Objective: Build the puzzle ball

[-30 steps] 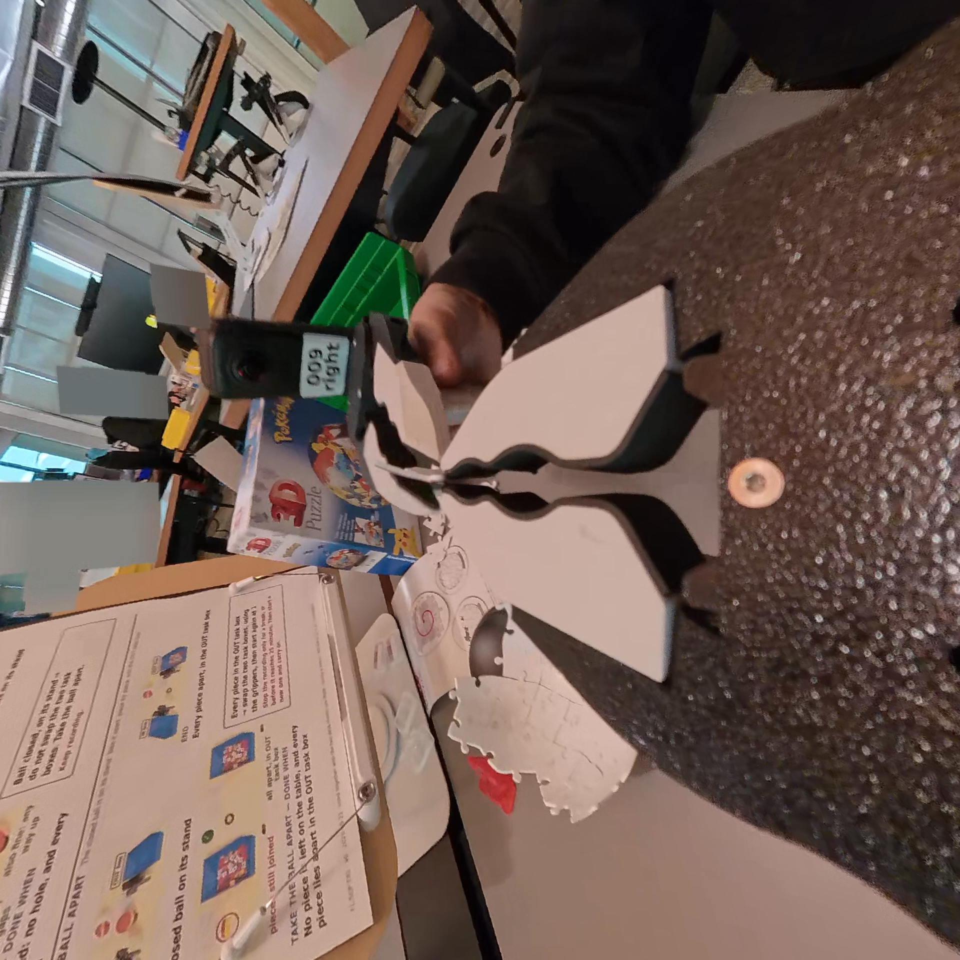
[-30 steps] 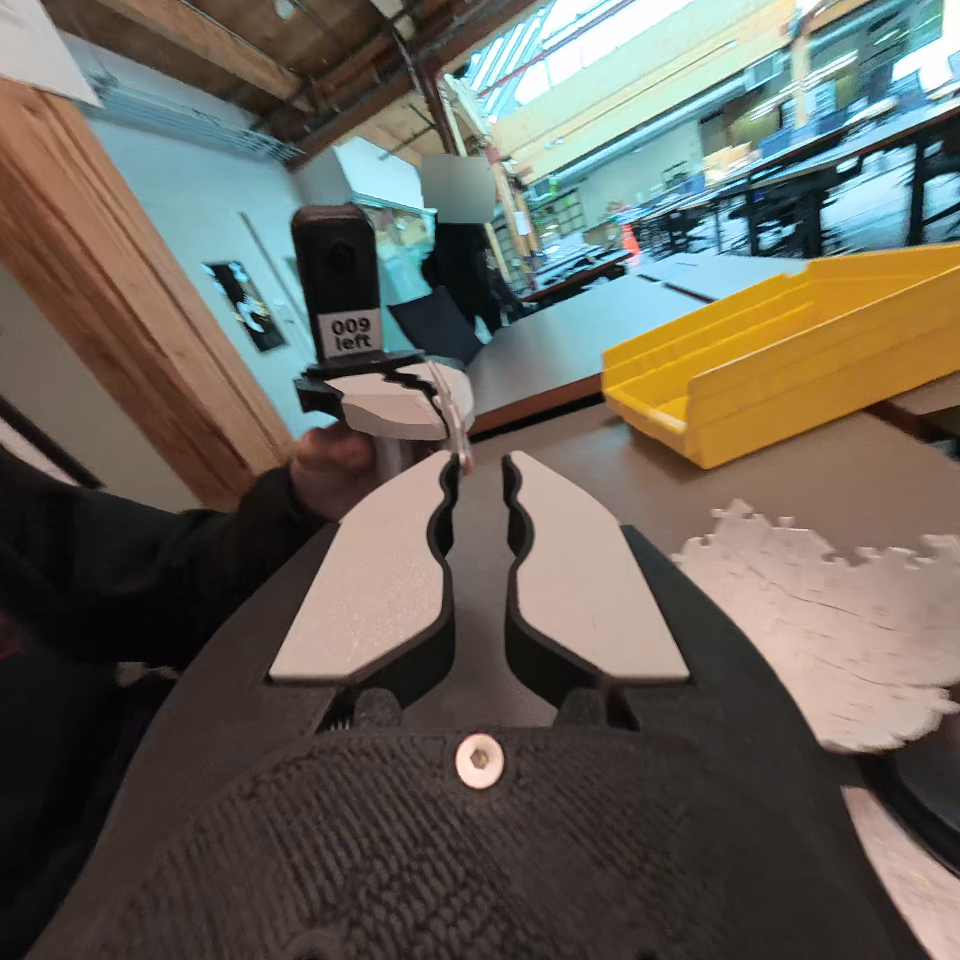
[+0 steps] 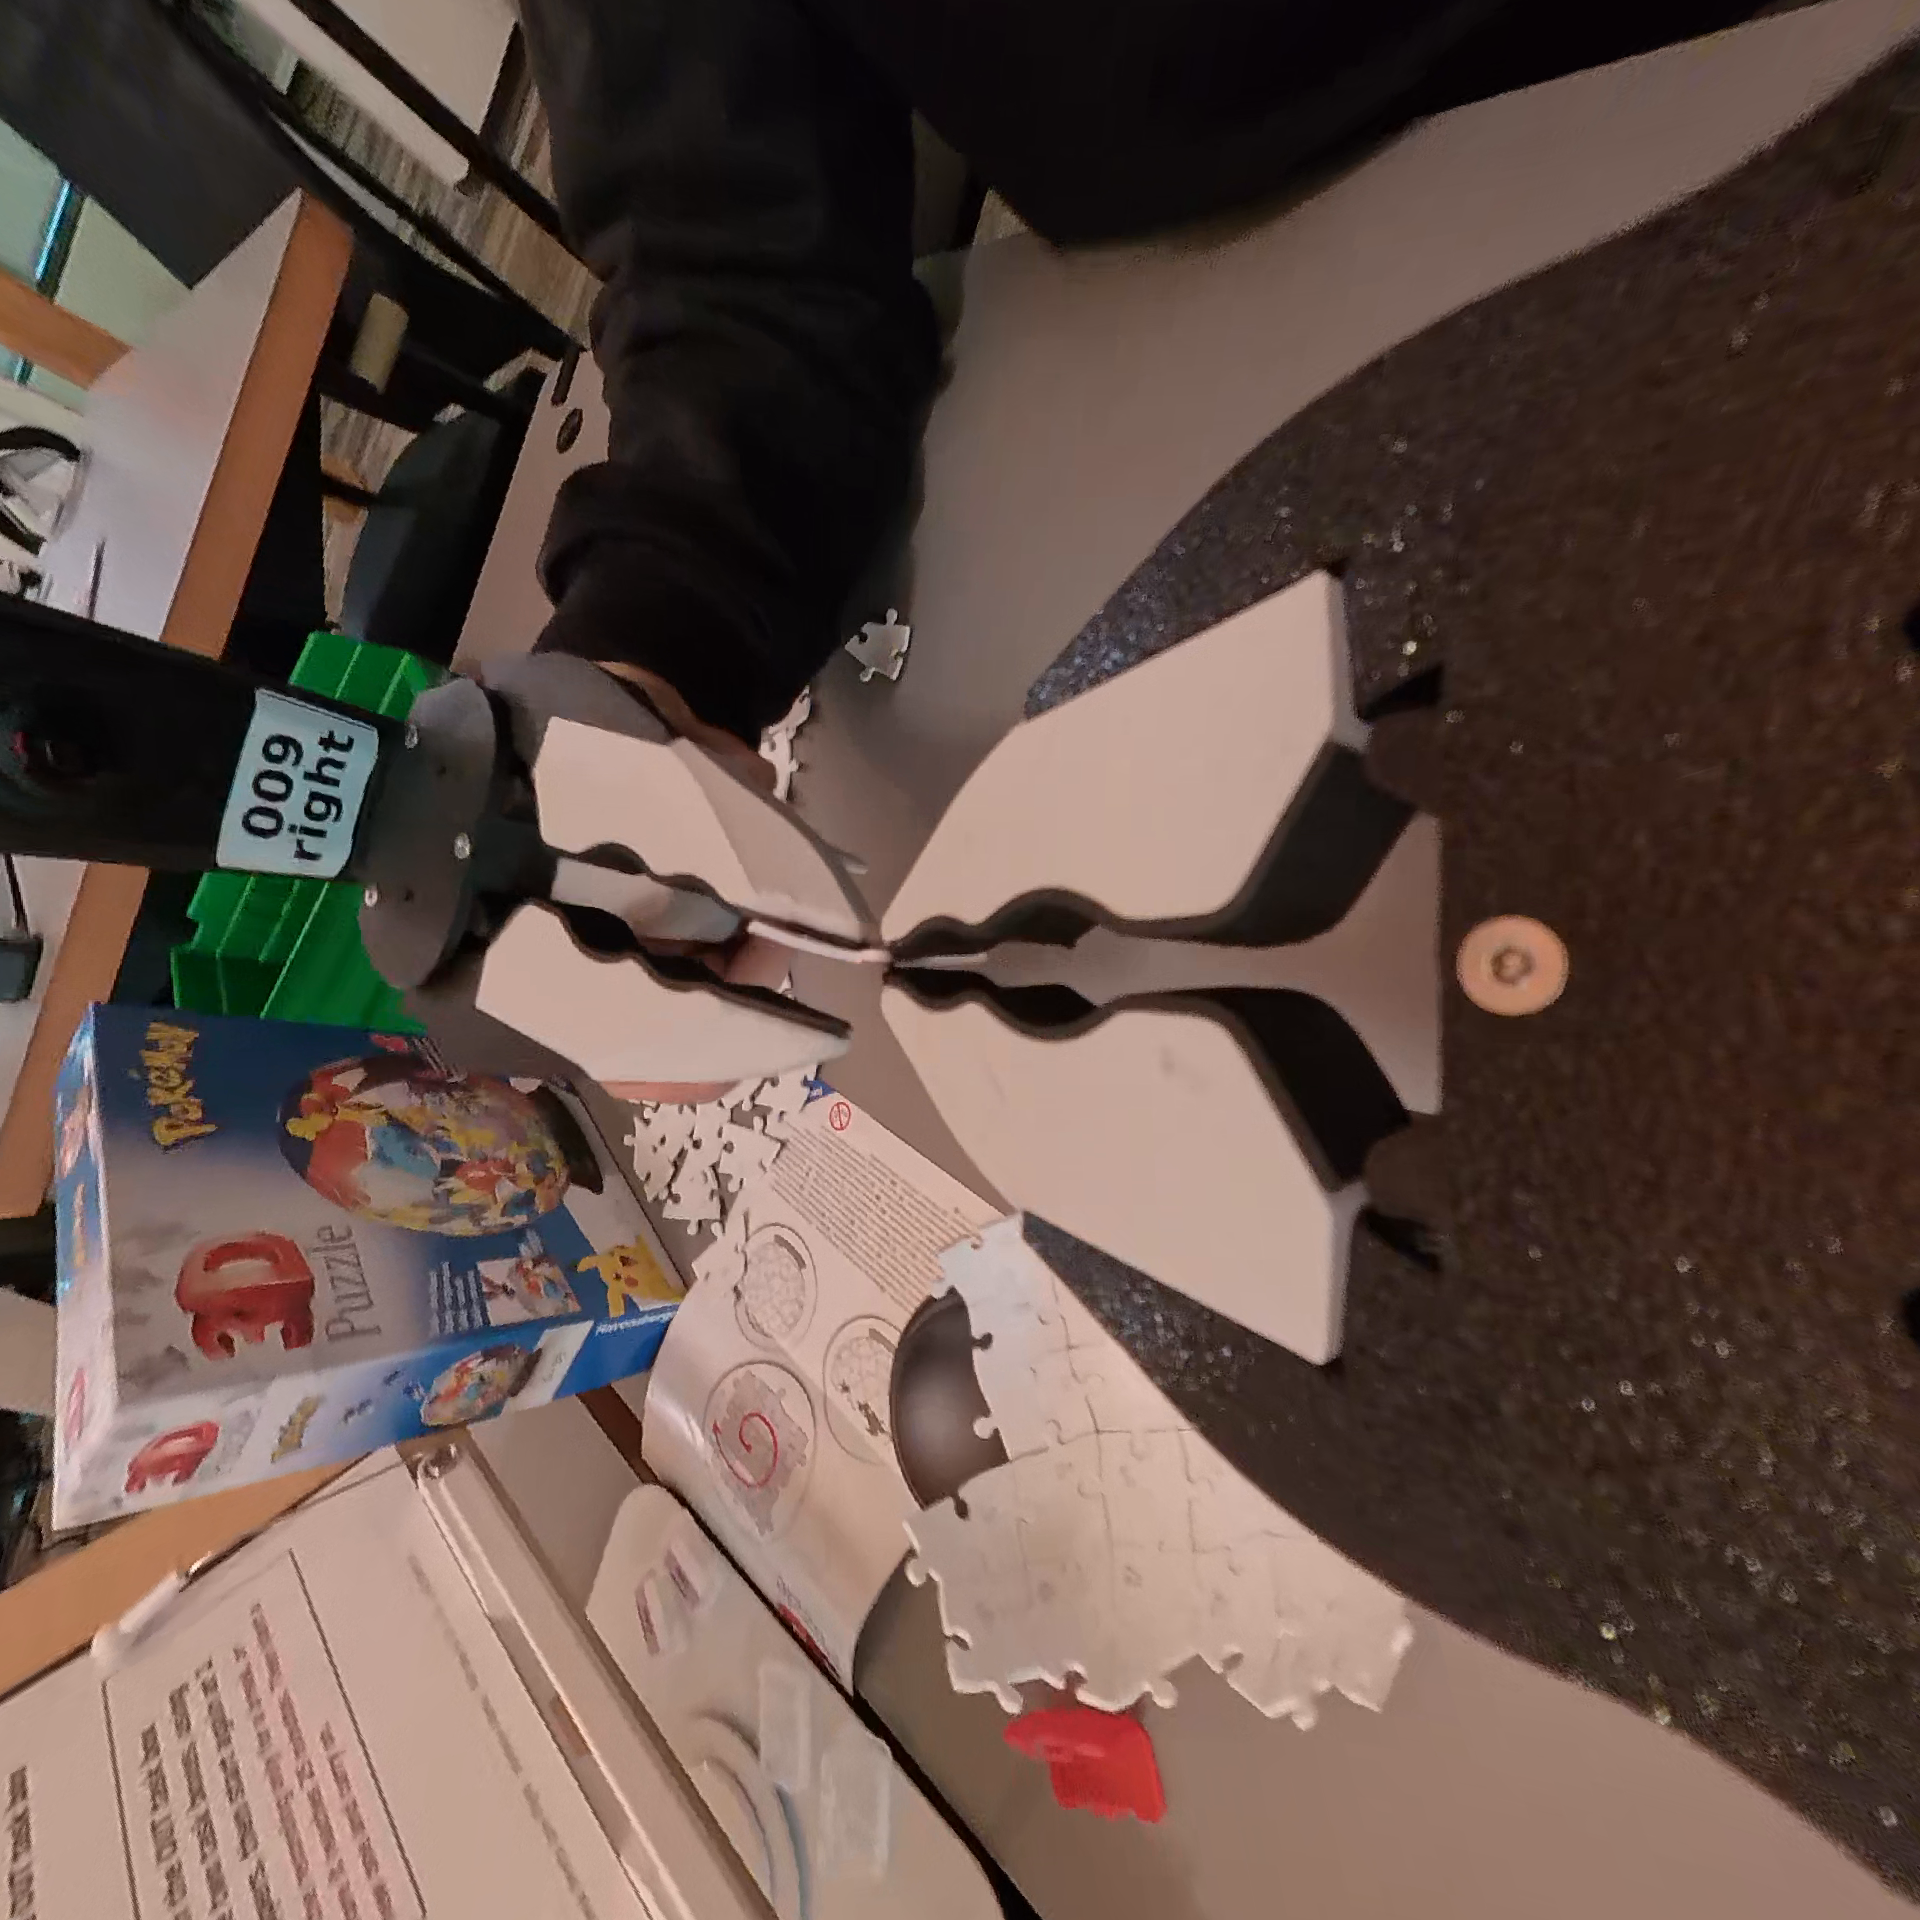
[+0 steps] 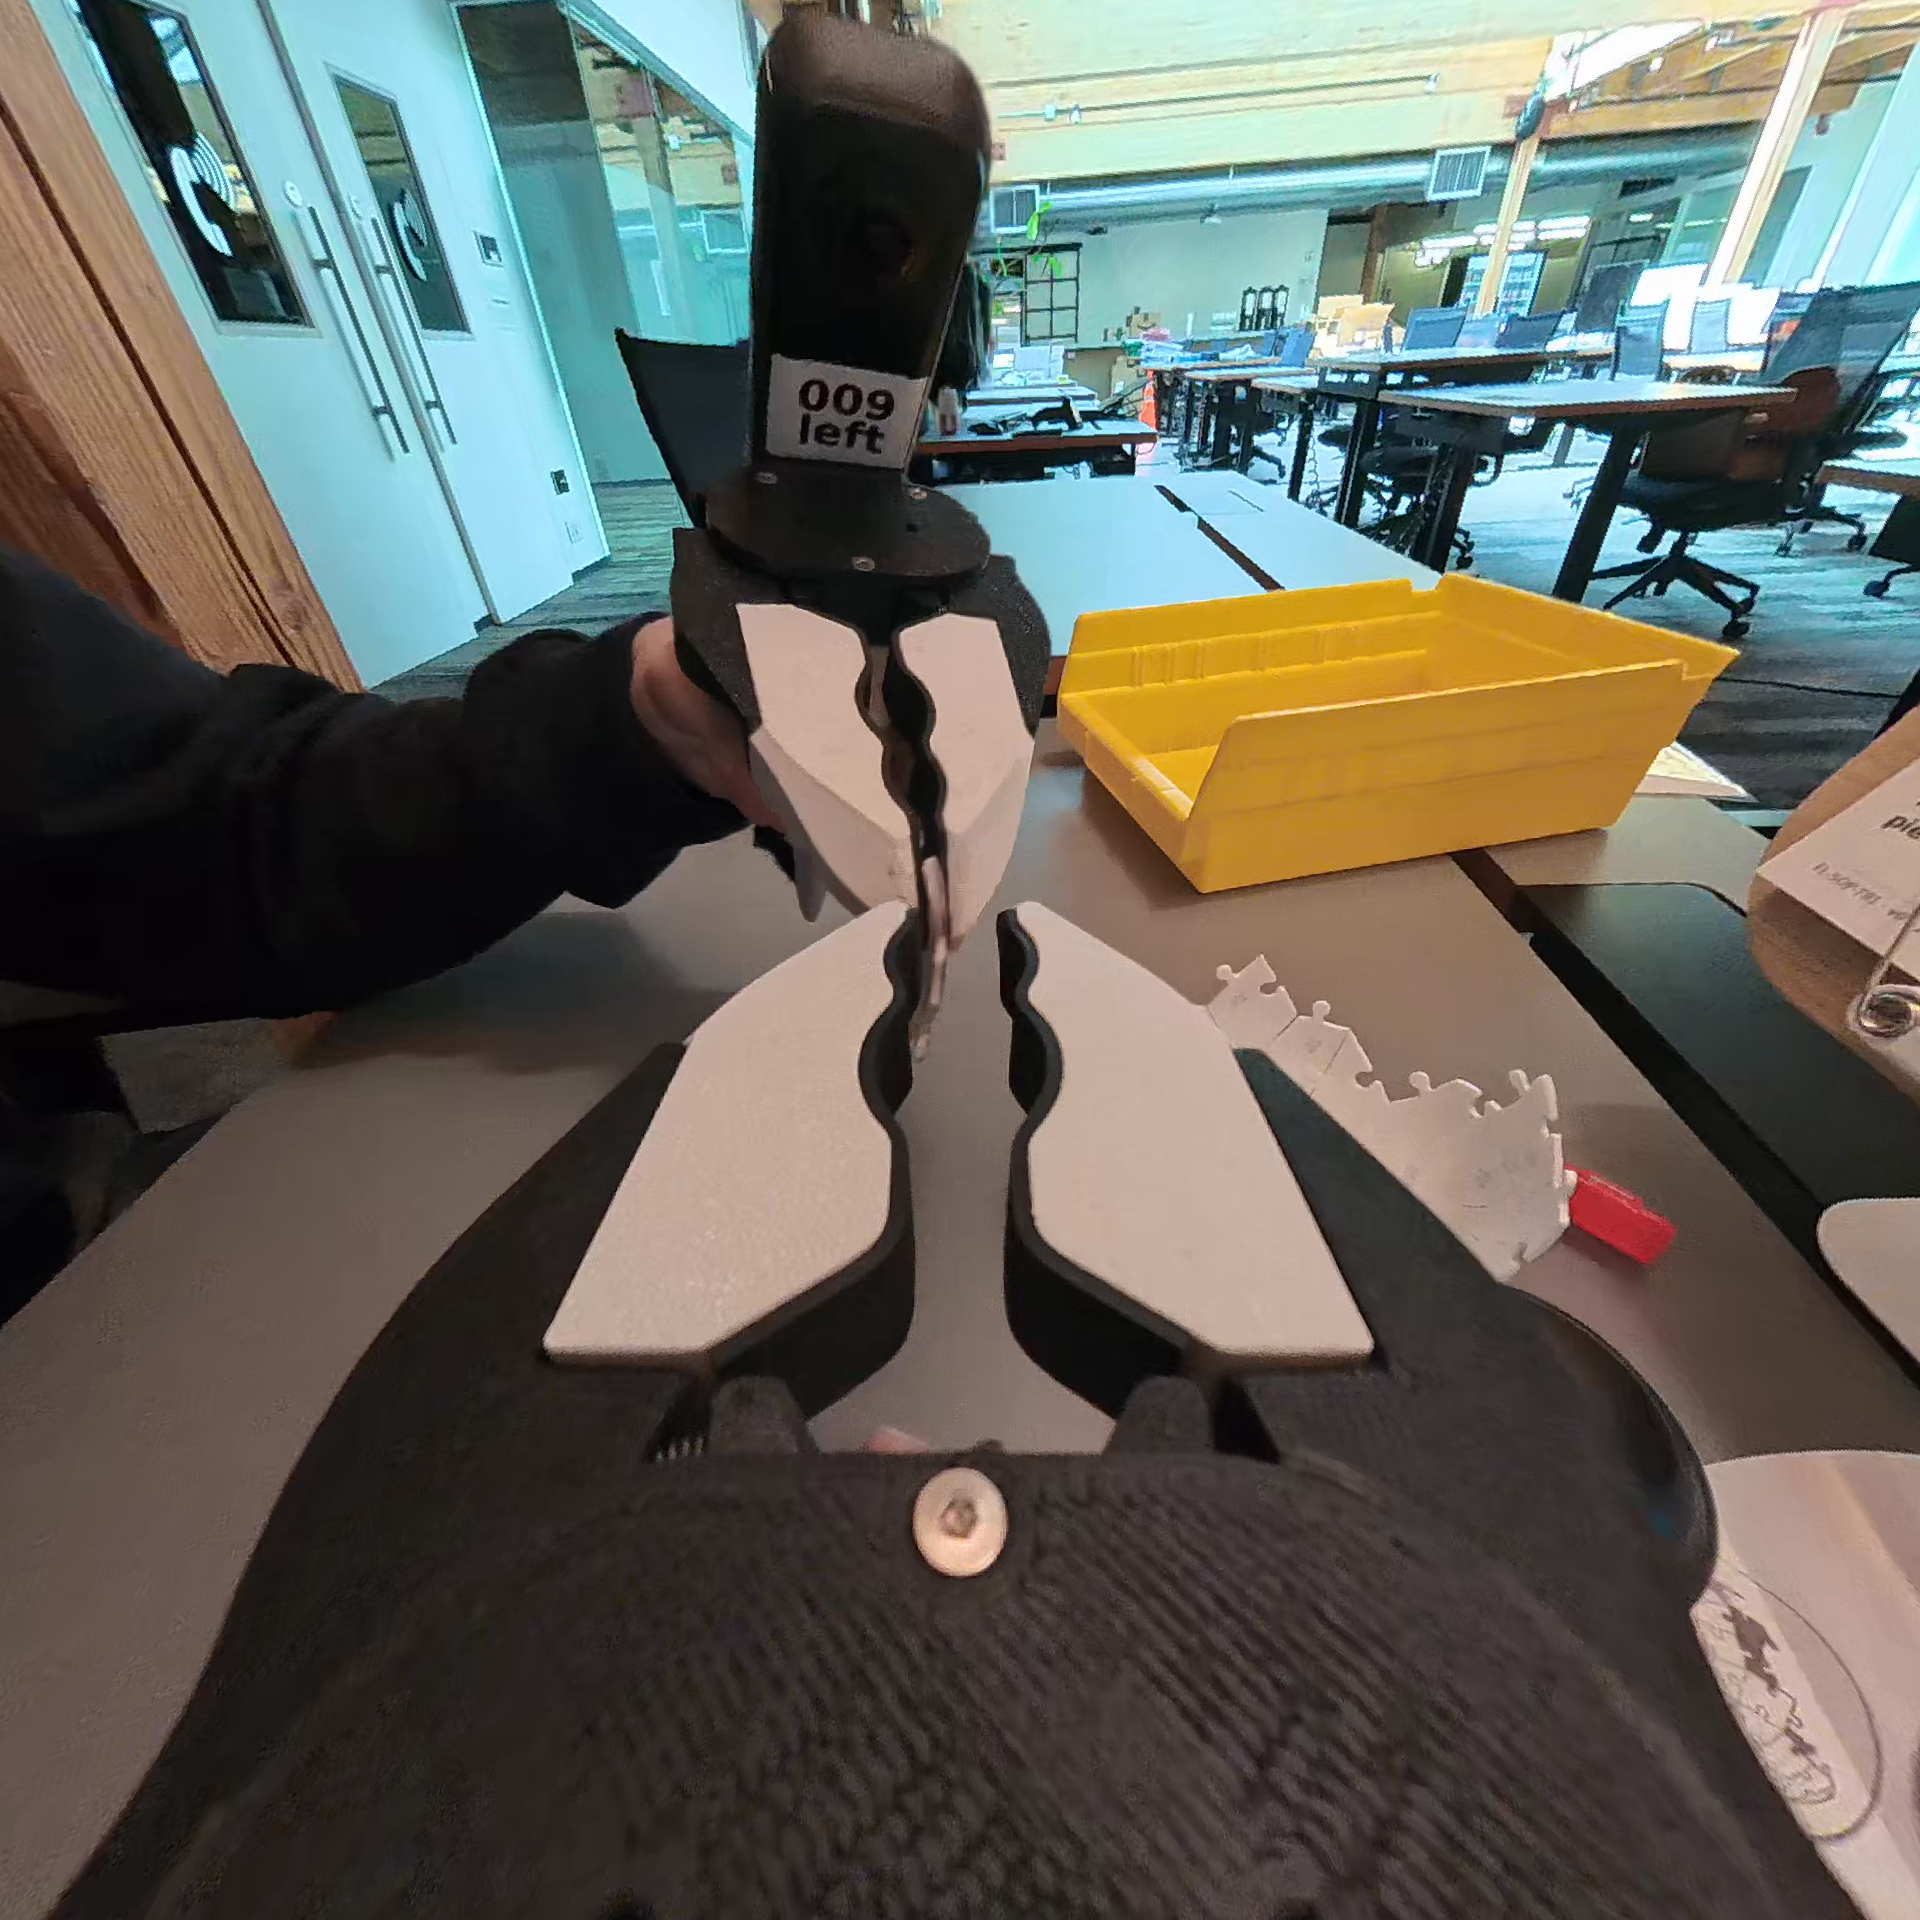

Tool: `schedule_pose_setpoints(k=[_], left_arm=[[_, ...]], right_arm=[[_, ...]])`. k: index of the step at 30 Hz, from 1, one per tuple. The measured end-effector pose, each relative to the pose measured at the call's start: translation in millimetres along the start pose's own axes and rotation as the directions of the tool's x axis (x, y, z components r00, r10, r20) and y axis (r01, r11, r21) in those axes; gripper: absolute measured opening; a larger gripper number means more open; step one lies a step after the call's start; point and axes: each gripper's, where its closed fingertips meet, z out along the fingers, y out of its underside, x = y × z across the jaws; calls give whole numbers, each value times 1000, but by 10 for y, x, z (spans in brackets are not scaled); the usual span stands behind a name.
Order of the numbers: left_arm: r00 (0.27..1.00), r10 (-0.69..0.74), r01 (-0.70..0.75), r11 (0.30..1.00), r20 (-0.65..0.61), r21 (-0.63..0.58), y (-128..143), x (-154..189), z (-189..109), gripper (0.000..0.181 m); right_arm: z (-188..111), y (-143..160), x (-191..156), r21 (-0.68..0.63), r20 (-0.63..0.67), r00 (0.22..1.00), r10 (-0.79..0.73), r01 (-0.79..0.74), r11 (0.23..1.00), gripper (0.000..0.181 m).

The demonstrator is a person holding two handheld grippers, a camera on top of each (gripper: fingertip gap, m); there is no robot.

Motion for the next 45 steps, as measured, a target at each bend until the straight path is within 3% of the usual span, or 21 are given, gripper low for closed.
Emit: schedule_pose_setpoints(k=[3,10,16,19,23,26,29,34,41,45], left_arm=[[1000,14,-15,1000,-14,-11,16,-61,57,1],[996,86,-86,996,-1,-15,-14,-172,135,8],[934,252,-253,967,253,-28,-154,-585,-99,33],[909,256,-263,964,329,-26,-244,-915,-220,54],[923,231,-225,973,306,-54,-272,-1369,-157,60],[967,184,-177,983,177,-57,-171,-1588,23,55],[990,141,-142,978,-19,-151,96,-1625,232,55],[955,206,-261,926,-214,-272,389,-1576,444,43],[946,183,-294,832,-267,-470,671,-1630,444,18],[964,158,-247,833,-214,-496,696,-1636,360,7]], right_arm=[[-6,65,19,-26,-3,1000,-25,25,999,2],[-74,88,152,-12,-46,999,-4,3,1000,2],[-358,189,790,-22,-310,941,135,-150,989,2],[-335,241,1011,-16,-299,920,253,-270,963,2],[-232,455,1242,-79,-368,879,302,-353,932,2],[-189,618,1288,-142,-453,846,283,-382,913,2],[-171,694,1274,-192,-499,839,218,-352,916,2],[-171,700,1319,-262,-500,856,132,-295,919,2],[-56,718,1395,-316,-448,889,100,-262,912,3],[11,781,1425,-359,-430,899,82,-254,898,3]])
